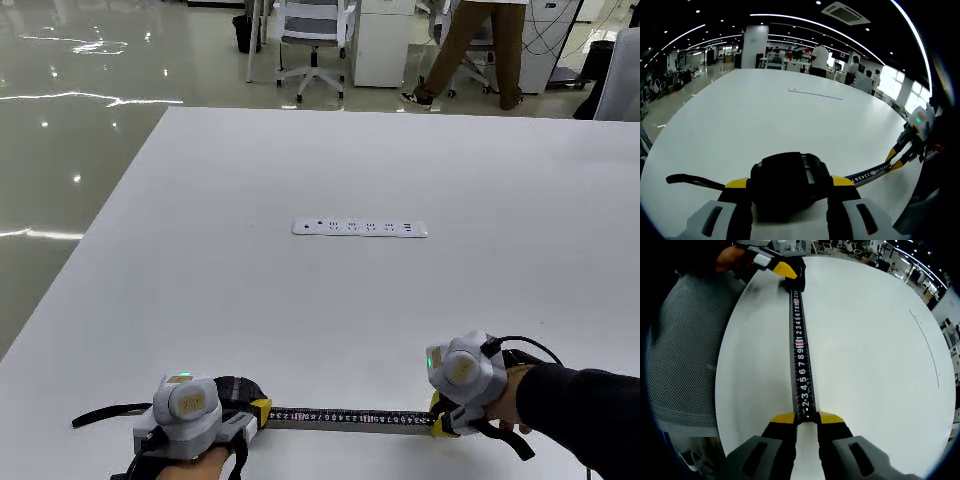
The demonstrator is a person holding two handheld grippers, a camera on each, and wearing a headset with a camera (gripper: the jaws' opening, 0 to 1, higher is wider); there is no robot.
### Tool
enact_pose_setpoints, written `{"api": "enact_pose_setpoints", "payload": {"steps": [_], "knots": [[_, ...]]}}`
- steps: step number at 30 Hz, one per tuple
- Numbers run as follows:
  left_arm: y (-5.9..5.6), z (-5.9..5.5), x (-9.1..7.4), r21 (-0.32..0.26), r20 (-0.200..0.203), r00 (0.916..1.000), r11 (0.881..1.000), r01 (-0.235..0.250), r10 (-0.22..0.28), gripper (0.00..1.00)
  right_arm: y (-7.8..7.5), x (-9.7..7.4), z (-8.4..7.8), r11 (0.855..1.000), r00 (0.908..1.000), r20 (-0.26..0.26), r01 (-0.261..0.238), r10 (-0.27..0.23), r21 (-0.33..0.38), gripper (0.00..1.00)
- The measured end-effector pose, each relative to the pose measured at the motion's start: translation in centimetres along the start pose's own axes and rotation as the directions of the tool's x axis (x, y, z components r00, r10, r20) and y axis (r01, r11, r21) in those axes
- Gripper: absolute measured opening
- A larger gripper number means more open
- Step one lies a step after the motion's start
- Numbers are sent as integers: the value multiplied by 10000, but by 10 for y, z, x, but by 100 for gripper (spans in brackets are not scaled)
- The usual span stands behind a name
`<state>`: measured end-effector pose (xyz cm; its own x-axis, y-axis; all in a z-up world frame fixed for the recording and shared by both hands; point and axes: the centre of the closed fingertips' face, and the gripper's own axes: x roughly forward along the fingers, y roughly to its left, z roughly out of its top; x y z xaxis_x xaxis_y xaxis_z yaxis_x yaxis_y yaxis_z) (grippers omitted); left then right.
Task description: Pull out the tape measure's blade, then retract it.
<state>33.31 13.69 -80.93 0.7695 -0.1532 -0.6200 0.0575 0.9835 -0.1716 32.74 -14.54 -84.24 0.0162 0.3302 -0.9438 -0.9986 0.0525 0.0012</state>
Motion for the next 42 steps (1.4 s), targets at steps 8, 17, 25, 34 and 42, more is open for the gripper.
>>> {"api": "enact_pose_setpoints", "payload": {"steps": [8, 17, 25, 34, 42], "knots": [[-1, 0, -1, 30, 53, 10000, 10000, -3, 3, 56, -1, 1, 5, 9999, 10000, 54, 71, -70, -81, 11], [0, 1, -1, 19, 18, 10000, 10000, 22, -22, 56, -4, 4, 14, 9999, 9999, -18, 126, -126, -73, 11], [0, 1, -1, -10, -39, 10000, 10000, 50, -50, 56, -2, 9, 29, 9999, 9998, 140, 111, -110, -47, 11], [0, 1, -1, -46, -99, 9999, 10000, 74, -74, 56, -2, 11, 38, 10000, 9997, 239, 78, -78, -23, 11], [0, 1, -1, -138, -179, 9998, 9998, 108, -111, 56, -2, 13, 46, 9999, 9992, 392, 99, -99, 20, 11]]}}
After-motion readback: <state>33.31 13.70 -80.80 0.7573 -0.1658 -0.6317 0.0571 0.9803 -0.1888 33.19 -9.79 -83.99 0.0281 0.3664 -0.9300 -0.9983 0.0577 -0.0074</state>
